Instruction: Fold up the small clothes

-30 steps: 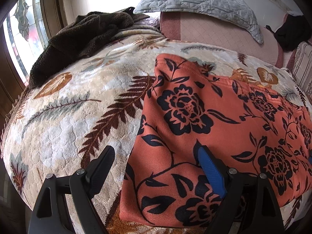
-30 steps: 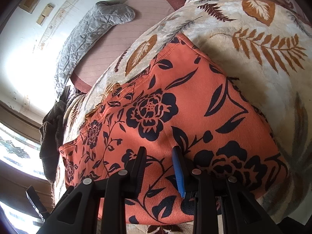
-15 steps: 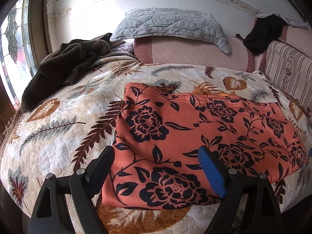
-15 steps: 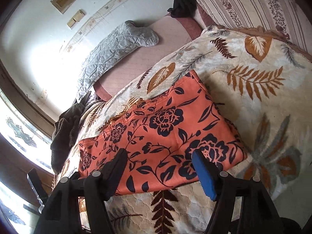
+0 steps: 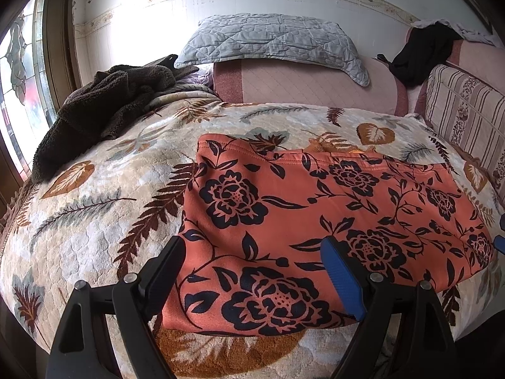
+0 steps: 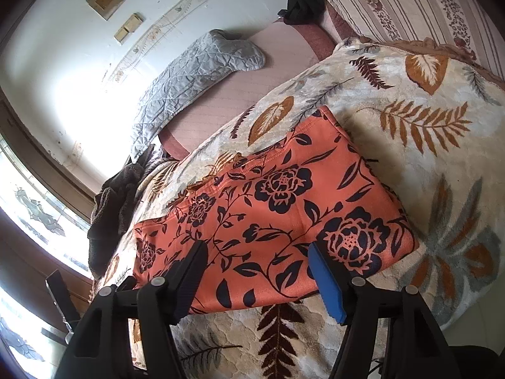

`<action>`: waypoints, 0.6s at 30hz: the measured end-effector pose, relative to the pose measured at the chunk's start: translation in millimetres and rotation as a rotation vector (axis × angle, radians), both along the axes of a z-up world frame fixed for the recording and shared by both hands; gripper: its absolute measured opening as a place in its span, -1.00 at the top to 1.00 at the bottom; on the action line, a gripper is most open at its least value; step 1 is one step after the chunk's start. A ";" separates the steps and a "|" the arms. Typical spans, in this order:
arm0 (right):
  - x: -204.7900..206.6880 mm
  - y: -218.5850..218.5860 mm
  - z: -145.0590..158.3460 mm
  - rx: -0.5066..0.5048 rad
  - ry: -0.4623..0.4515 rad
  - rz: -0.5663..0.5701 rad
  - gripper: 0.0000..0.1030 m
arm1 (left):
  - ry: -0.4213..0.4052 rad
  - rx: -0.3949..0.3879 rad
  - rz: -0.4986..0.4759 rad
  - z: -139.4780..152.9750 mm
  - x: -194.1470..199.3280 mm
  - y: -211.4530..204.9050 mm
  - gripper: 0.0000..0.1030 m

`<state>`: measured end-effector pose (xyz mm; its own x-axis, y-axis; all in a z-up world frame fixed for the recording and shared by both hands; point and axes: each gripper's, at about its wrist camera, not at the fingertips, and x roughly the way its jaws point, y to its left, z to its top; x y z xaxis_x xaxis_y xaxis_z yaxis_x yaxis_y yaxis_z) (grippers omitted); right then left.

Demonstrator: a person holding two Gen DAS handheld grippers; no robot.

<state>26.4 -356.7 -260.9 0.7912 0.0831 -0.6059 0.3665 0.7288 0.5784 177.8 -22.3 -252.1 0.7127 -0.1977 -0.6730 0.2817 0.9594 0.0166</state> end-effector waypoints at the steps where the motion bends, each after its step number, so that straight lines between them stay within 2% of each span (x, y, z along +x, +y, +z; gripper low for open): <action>1: 1.2 0.4 -0.1 -0.004 -0.003 -0.001 -0.29 | 0.000 0.002 -0.001 -0.2 0.2 -0.8 -0.70; 5: 6.5 -2.3 -5.4 -0.004 0.002 -0.007 -0.22 | 0.003 0.008 -0.004 -1.9 1.0 -3.6 -0.70; 9: 12.5 -7.8 -18.9 0.045 0.029 -0.016 -0.22 | 0.014 0.013 -0.001 -4.9 3.9 -5.8 -0.70; 15: 24.0 -16.6 -53.0 0.134 0.165 -0.031 -0.21 | 0.018 0.030 -0.002 -8.3 5.5 -9.6 -0.70; 18: 21.6 -22.8 -60.5 0.189 0.163 -0.043 -0.19 | 0.022 0.034 -0.003 -9.2 5.5 -10.5 -0.70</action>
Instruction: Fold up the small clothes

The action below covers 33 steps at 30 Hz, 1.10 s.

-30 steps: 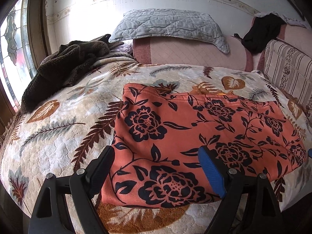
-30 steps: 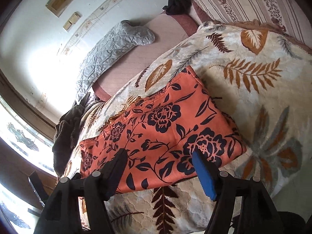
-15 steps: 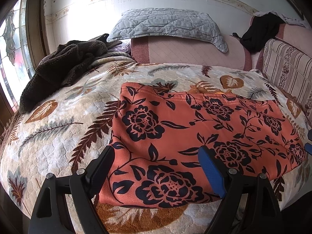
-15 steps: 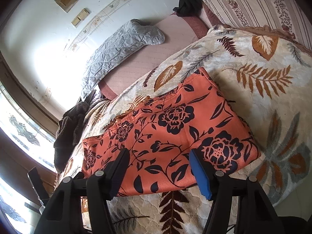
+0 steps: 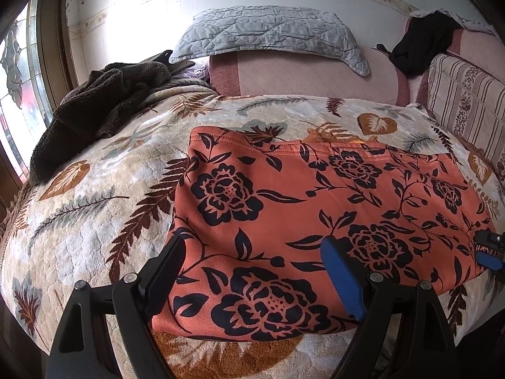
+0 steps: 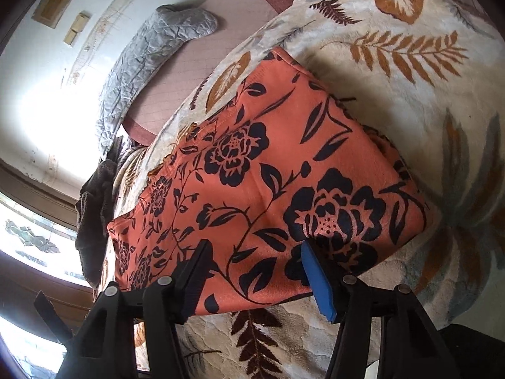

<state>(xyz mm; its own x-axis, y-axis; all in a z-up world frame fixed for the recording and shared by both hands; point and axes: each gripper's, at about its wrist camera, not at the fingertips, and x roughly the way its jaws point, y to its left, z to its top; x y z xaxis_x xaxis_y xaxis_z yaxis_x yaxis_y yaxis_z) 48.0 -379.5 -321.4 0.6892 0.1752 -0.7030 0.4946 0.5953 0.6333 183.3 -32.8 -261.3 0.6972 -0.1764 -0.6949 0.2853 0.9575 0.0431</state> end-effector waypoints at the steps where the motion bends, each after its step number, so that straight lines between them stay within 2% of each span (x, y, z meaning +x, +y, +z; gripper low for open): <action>1: -1.2 -1.5 -0.6 0.009 -0.006 -0.003 -0.19 | 0.001 0.001 0.000 -0.3 0.1 0.0 -0.70; 5: -6.2 -3.7 3.4 0.020 -0.043 -0.012 -0.19 | 0.023 0.010 0.008 -4.7 2.5 0.0 -0.70; 9: -14.6 -1.4 17.6 -0.011 -0.114 -0.006 -0.24 | 0.143 0.035 0.002 -26.1 12.9 -3.9 -0.70; 14: -27.7 -1.3 26.3 -0.016 -0.136 0.014 -0.24 | 0.111 0.107 0.002 -31.5 7.0 -15.7 -0.75; 18: -46.2 -5.4 30.8 -0.010 -0.168 0.028 -0.24 | 0.136 0.060 0.047 -22.7 7.6 -10.2 -0.75; 21: -57.3 -9.6 28.4 0.016 -0.164 0.030 -0.24 | 0.090 0.018 0.078 -7.3 -1.7 -2.9 -0.75; 24: -64.4 -13.6 18.0 0.093 -0.161 0.015 -0.25 | 0.051 0.007 0.110 1.0 -10.5 9.4 -0.75; 26: -65.0 -14.4 9.2 0.148 -0.155 0.005 -0.26 | 0.084 0.008 0.127 -4.8 -5.6 18.1 -0.75; 29: -58.9 -14.0 -3.4 0.202 -0.132 -0.027 -0.26 | 0.174 0.074 0.133 -30.2 11.3 22.8 -0.82; 33: -46.7 -9.3 -9.5 0.202 -0.117 -0.058 -0.25 | 0.171 0.026 0.104 -26.8 17.1 29.9 -0.82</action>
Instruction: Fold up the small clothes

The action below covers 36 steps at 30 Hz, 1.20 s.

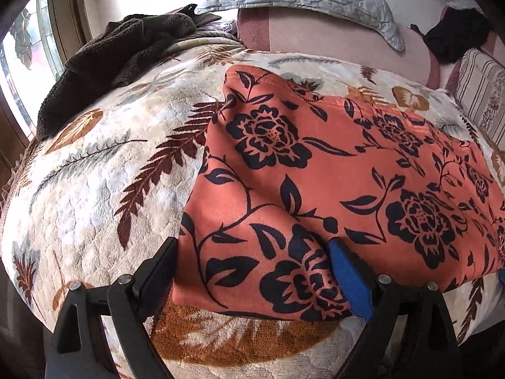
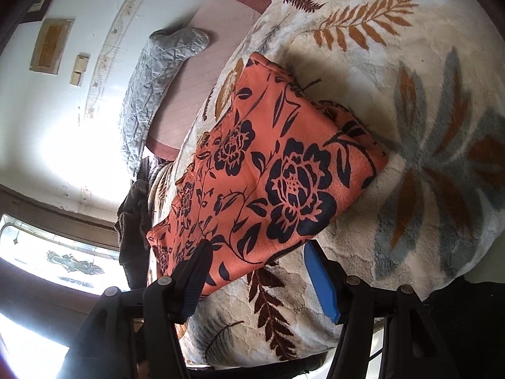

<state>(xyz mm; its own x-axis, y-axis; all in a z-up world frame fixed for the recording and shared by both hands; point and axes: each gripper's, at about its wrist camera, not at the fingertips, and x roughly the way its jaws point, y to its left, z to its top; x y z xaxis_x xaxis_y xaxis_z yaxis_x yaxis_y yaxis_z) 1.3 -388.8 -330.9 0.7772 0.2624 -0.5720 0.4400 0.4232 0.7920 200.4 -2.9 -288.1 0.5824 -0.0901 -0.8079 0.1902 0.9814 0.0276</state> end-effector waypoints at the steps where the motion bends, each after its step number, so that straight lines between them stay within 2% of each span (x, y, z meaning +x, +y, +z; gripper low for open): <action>1: 2.5 1.6 -0.8 0.008 -0.007 -0.001 -0.25 | -0.019 0.005 0.003 3.2 -0.6 1.9 -0.82; 8: 17.0 13.0 -2.5 -0.016 0.001 0.019 -0.25 | -0.128 -0.080 0.023 30.9 -7.0 15.6 -0.82; 15: 21.8 11.9 -10.9 -0.012 0.024 0.020 -0.25 | -0.149 -0.146 0.035 42.3 -5.1 21.4 -0.82; 25: 18.5 3.5 -20.6 0.018 0.022 -0.006 -0.25 | -0.148 -0.145 0.044 41.6 -6.7 25.7 -0.82; 36: 4.3 -23.2 -23.2 0.071 -0.014 -0.146 -0.25 | -0.143 -0.143 0.073 39.4 -3.2 33.7 -0.82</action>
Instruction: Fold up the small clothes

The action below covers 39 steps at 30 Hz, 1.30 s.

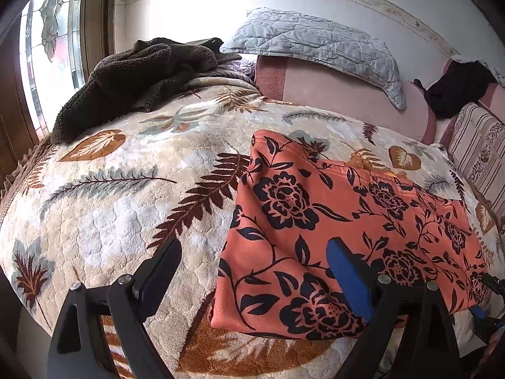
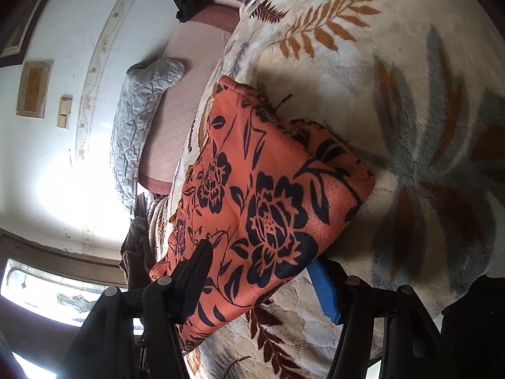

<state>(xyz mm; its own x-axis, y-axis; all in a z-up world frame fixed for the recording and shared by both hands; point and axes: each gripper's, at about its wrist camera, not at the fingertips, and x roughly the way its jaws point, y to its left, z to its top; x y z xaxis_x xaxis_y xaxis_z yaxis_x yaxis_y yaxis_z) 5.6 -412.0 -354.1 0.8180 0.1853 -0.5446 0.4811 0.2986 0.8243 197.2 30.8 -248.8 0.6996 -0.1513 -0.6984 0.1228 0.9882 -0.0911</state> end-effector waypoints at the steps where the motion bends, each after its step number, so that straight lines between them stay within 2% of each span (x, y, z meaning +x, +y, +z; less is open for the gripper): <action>1: 0.9 0.8 0.4 -0.009 0.004 0.003 -0.25 | 0.001 0.001 0.002 -0.4 0.6 0.1 -0.82; 18: -1.1 0.5 2.0 -0.028 -0.035 -0.005 -0.25 | 0.012 0.043 0.000 -7.0 4.4 -7.2 -0.82; 23: -0.5 -4.0 7.1 -0.043 -0.063 -0.023 -0.25 | 0.104 0.070 0.010 -24.9 15.6 -8.1 -0.82; 26: 1.7 -8.4 4.7 -0.017 -0.067 -0.050 -0.25 | 0.168 0.104 0.000 -39.2 20.5 -13.5 -0.82; 32: -1.3 -13.4 -4.1 0.032 -0.067 -0.061 -0.25 | 0.182 0.103 -0.008 -46.5 19.6 -19.5 -0.82; 34: -1.7 -12.2 -2.6 0.022 -0.071 -0.054 -0.21 | 0.184 0.098 -0.006 -46.9 19.1 -20.6 -0.82; 37: -1.0 -10.6 -0.9 -0.001 -0.060 -0.045 -0.03 | 0.192 0.088 -0.001 -47.8 18.5 -23.3 -0.83; 39: -2.1 -10.5 -0.6 -0.008 -0.057 -0.049 0.17 | 0.199 0.087 0.009 -45.7 18.1 -24.6 -0.83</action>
<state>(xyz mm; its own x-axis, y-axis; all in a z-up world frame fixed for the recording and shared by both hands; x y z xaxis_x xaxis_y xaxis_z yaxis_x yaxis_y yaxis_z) 3.5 -422.5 -354.6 0.8559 0.1402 -0.4978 0.4472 0.2829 0.8485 215.4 6.2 -294.4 0.5480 -0.0789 -0.8327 0.1019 0.9944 -0.0272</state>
